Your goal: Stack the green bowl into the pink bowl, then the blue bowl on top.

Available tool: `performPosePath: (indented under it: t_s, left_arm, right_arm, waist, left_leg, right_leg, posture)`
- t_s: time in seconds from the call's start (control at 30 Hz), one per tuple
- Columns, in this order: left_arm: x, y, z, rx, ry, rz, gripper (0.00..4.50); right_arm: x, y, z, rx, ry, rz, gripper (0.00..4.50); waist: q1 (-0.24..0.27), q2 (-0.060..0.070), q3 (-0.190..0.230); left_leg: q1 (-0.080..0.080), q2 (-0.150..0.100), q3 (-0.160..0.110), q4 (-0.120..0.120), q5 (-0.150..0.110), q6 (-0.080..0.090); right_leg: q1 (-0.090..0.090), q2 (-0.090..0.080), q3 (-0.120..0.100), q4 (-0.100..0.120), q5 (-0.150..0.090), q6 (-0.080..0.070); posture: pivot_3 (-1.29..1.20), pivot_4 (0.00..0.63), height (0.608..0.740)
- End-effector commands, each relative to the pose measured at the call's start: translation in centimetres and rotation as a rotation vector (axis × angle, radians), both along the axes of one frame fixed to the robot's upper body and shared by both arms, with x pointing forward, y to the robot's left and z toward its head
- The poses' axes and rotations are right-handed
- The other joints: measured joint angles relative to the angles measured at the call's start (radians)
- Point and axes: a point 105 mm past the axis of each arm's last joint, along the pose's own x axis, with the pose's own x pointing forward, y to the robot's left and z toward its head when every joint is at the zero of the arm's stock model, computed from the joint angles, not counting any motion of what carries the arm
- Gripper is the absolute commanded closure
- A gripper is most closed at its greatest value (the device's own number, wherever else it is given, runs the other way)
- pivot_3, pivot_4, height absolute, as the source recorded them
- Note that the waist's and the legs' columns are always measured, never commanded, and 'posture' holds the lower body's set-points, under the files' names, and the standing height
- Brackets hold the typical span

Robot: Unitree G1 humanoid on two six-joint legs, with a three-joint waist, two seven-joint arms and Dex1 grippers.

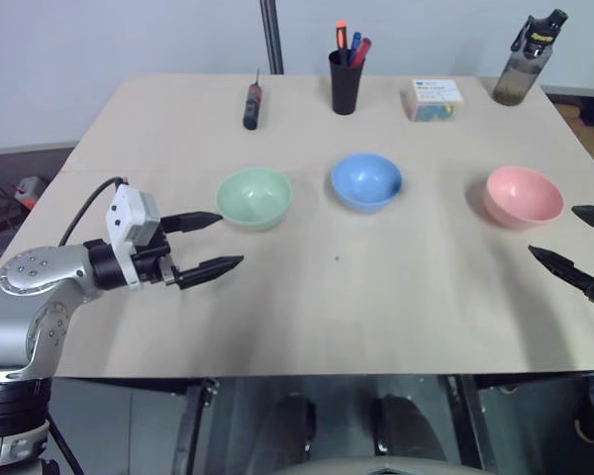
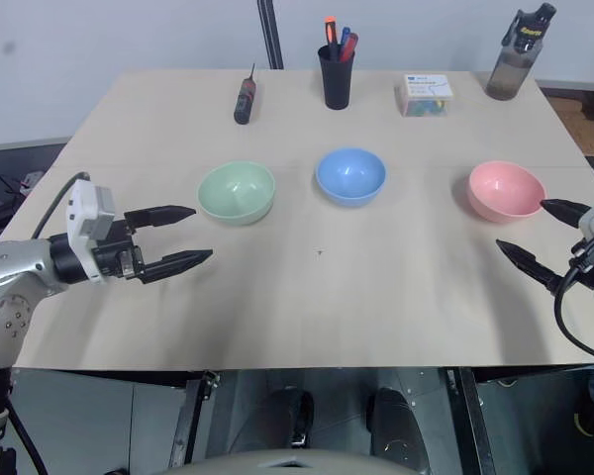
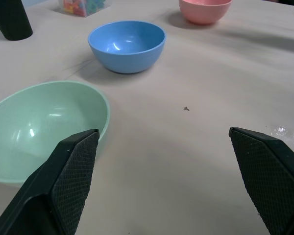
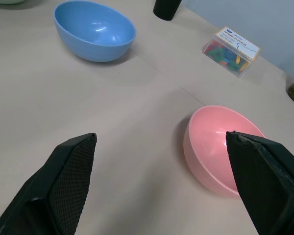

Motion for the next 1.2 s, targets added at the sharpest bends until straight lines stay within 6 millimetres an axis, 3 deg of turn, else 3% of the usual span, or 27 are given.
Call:
performPosePath:
  t_s: [0.03, 0.3, 0.67, 0.93, 1.0, 1.03, 1.07, 1.1, 1.2]
  left_arm:
    - [0.0, -0.5, 1.6, -0.011, -0.049, -0.038, 0.0]
    - [-0.4, -3.5, 3.2, -0.085, -0.121, -0.163, 0.0]
    - [-0.8, -8.8, 5.0, -0.178, -0.203, -0.341, 0.0]
    - [-0.8, -9.0, 4.8, -0.186, -0.21, -0.312, 0.0]
    - [-0.8, -8.9, 4.7, -0.185, -0.211, -0.3, 0.0]
    - [-0.8, -8.9, 4.7, -0.185, -0.213, -0.295, 0.0]
    - [-0.8, -8.9, 4.7, -0.185, -0.214, -0.291, 0.0]
    - [-0.8, -8.8, 4.7, -0.186, -0.215, -0.289, 0.0]
    - [-0.8, -8.8, 4.6, -0.189, -0.217, -0.274, 0.0]
  right_arm:
    - [0.4, 0.6, 1.1, -0.014, -0.029, 0.006, 0.08]
    - [3.8, 1.5, 0.0, -0.013, -0.003, -0.051, 0.08]
    - [11.6, 0.4, -4.0, -0.062, 0.12, -0.187, 0.08]
    - [13.8, 0.1, -4.4, -0.093, 0.125, -0.2, 2.47]
    - [14.1, 0.1, -4.2, -0.104, 0.114, -0.195, 3.51]
    - [14.1, 0.3, -4.1, -0.113, 0.108, -0.189, 3.65]
    - [14.1, 0.4, -4.0, -0.119, 0.103, -0.183, 4.19]
    - [14.1, 0.6, -3.9, -0.118, 0.099, -0.176, 4.4]
    - [13.7, 2.2, -3.0, -0.14, 0.072, -0.107, 4.4]
  waist:
    - [0.0, 0.0, 0.0]
    - [-0.001, 0.0, 0.0]
    - [-0.003, 0.0, 0.0]
    - [-0.004, 0.0, 0.0]
    - [-0.004, 0.0, 0.0]
    - [-0.004, 0.0, 0.0]
    - [-0.004, 0.0, 0.0]
    - [-0.004, 0.0, 0.0]
    - [-0.004, 0.0, 0.001]
  left_leg:
    - [0.0, 0.0, 0.0, 0.0, 0.0, 0.0]
    - [-0.002, 0.0, 0.0, 0.0, 0.0, -0.001]
    - [-0.004, -0.001, 0.001, 0.001, 0.002, -0.004]
    - [-0.006, -0.001, 0.001, 0.001, 0.002, -0.004]
    - [-0.006, -0.001, 0.002, 0.001, 0.002, -0.004]
    - [-0.006, -0.001, 0.002, 0.001, 0.002, -0.004]
    - [-0.006, -0.001, 0.002, 0.001, 0.002, -0.004]
    - [-0.006, -0.001, 0.002, 0.001, 0.002, -0.004]
    - [-0.006, -0.001, 0.002, 0.001, 0.002, -0.004]
  right_leg:
    - [0.0, 0.0, 0.0, 0.0, 0.0, 0.0]
    - [-0.003, 0.0, 0.0, 0.0, 0.0, 0.0]
    - [-0.004, 0.0, 0.0, 0.0, 0.0, 0.0]
    - [-0.006, 0.0, 0.0, 0.0, 0.0, 0.0]
    - [-0.006, 0.0, 0.001, 0.0, 0.0, 0.0]
    - [-0.006, 0.0, 0.001, 0.0, 0.0, 0.0]
    - [-0.006, 0.0, 0.001, 0.0, 0.0, 0.0]
    - [-0.006, 0.0, 0.001, 0.0, 0.0, 0.0]
    - [-0.006, 0.0, 0.001, 0.0, 0.0, 0.0]
  posture:
    - [0.0, 0.15, 0.74]
    - [0.0, 0.15, 0.74]
    - [0.0, 0.15, 0.74]
    - [0.0, 0.15, 0.74]
    - [0.0, 0.15, 0.74]
    - [0.0, 0.15, 0.74]
    - [0.0, 0.15, 0.74]
    - [0.0, 0.15, 0.74]
    - [0.0, 0.15, 0.74]
